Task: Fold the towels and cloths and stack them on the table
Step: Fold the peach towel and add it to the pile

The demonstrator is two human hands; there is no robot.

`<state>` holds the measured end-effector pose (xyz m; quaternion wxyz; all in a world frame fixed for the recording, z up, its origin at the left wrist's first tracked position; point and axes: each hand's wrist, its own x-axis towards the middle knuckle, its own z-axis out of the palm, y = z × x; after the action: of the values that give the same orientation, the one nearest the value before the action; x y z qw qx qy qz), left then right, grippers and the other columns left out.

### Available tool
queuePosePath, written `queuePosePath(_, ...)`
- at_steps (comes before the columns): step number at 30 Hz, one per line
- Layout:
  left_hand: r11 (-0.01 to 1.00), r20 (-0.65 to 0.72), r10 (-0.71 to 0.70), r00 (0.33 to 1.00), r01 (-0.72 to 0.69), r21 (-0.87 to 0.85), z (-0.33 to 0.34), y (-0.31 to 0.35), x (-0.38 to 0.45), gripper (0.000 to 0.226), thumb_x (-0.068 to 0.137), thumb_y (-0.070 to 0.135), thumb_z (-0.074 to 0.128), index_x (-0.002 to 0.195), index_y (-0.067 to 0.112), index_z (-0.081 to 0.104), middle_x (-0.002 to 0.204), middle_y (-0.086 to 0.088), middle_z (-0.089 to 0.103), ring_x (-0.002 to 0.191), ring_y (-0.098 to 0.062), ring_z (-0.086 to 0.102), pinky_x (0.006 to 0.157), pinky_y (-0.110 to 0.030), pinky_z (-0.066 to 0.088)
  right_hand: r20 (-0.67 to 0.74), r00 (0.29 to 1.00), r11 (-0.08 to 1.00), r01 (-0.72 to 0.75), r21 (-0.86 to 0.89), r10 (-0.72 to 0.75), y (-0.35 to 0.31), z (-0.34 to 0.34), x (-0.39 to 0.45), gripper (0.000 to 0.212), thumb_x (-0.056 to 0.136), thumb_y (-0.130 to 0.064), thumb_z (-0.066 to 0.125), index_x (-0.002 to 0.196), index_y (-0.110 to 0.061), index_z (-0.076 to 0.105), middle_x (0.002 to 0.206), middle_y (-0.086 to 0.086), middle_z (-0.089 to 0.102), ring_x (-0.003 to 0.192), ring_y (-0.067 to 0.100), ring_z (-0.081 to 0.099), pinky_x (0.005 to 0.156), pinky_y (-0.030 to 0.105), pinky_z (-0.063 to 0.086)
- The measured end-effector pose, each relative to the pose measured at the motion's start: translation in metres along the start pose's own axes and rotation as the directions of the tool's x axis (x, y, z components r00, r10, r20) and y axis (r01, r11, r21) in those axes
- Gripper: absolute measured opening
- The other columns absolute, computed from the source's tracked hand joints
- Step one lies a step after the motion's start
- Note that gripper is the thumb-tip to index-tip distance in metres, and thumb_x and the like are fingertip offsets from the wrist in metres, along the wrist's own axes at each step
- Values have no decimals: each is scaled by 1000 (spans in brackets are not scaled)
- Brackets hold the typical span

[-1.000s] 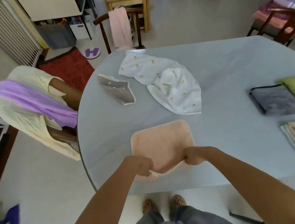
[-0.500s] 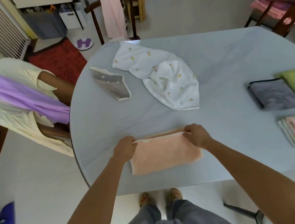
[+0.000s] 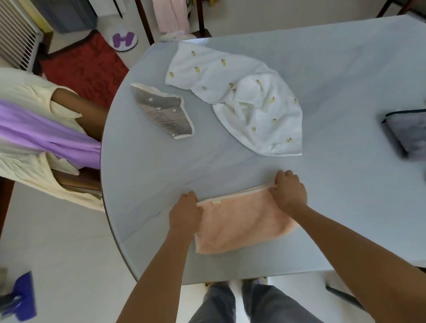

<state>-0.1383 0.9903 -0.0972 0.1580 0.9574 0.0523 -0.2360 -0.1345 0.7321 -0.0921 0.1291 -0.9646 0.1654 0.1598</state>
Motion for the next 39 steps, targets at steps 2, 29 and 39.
queuePosePath(2, 995, -8, 16, 1000, -15, 96, 0, 3, 0, 33, 93, 31, 53, 122, 14, 48, 120, -6, 51, 112, -25, 53, 85, -35, 44, 5, 999, 999, -51, 8, 50, 0, 4, -1, 36, 90, -23, 52, 121, -8, 43, 118, 11, 50, 111, 29, 48, 88, 37, 39)
queuePosePath(29, 785, -108, -137, 985, 41, -618, 25, -13, -38, 33, 95, 35, 54, 72, 13, 54, 64, 0, 54, 59, -12, 49, 56, -26, 38, -38, 971, 882, -199, 427, 237, 14, 21, -32, 11, 94, -16, 44, 93, -6, 48, 88, 12, 58, 80, 31, 54, 66, 35, 39)
queuePosePath(39, 776, -242, -365, 899, 151, -612, 28, 15, -38, 28, 101, 30, 42, 87, 6, 49, 79, -9, 55, 79, -32, 56, 66, -34, 38, -91, 968, 839, -155, 522, 236, 8, 20, -41, 17, 93, 1, 31, 93, -4, 47, 104, 11, 50, 79, 22, 47, 72, 32, 36)
